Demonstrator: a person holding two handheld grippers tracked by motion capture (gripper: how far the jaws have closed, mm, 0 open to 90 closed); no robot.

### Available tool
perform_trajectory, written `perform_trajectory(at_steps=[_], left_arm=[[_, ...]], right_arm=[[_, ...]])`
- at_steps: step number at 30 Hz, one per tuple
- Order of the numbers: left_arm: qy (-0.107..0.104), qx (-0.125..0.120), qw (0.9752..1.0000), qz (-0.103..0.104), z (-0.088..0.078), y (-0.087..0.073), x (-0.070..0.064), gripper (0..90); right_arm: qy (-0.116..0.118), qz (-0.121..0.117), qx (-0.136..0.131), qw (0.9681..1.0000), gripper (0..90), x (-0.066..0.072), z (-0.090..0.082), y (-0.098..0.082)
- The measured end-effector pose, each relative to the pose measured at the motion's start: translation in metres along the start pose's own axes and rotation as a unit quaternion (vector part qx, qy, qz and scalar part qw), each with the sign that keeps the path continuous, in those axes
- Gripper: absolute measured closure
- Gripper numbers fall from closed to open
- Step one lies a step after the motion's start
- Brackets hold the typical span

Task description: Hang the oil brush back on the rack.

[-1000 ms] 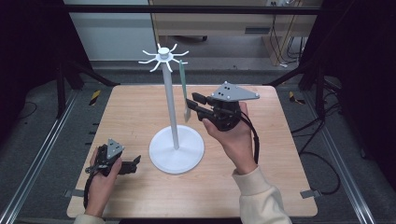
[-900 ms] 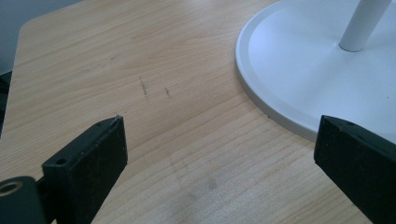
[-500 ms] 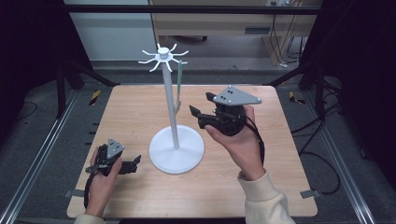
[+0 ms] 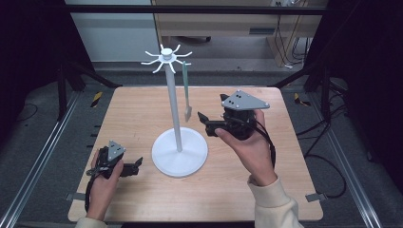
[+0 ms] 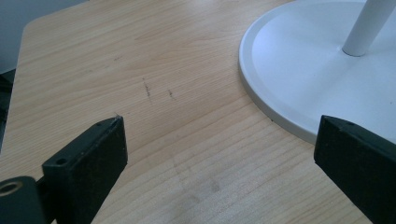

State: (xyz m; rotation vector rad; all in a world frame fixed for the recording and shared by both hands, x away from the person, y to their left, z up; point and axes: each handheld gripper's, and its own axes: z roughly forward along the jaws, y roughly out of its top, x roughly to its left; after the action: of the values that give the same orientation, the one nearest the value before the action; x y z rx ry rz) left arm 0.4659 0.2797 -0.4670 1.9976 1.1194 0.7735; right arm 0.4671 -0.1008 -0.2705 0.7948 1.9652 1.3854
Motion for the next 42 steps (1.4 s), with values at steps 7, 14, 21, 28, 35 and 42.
perform_trajectory(at_steps=[7, 14, 21, 28, 35, 42], left_arm=[[-0.002, 0.0, 1.0, 0.002, 0.0, 0.0, 0.0, 2.3], [-0.004, 0.0, 1.0, 0.005, 0.001, 0.0, -0.001, 2.3], [-0.004, 0.0, 1.0, 0.003, 0.001, 0.0, -0.001, 2.3], [-0.005, 0.0, 1.0, 0.003, 0.0, 0.0, -0.001, 2.3], [-0.004, 0.0, 1.0, 0.003, 0.0, 0.0, -0.001, 2.3], [-0.003, -0.001, 1.0, 0.002, 0.0, 0.0, 0.0, 2.3]], right_arm=[[-0.01, 0.005, 0.008, 0.9999, 14.0, -0.007, -0.003, -0.009], [-0.023, 0.014, 0.011, 0.9996, 13.0, -0.015, -0.007, -0.015], [-0.028, 0.019, 0.019, 0.9993, 12.2, -0.02, -0.007, -0.021], [-0.042, 0.025, 0.028, 0.9984, 12.2, -0.028, -0.01, -0.03], [-0.065, 0.037, 0.044, 0.9962, 14.6, -0.04, -0.01, -0.049], [-0.084, 0.049, 0.067, 0.993, 15.5, -0.054, -0.004, -0.078]])
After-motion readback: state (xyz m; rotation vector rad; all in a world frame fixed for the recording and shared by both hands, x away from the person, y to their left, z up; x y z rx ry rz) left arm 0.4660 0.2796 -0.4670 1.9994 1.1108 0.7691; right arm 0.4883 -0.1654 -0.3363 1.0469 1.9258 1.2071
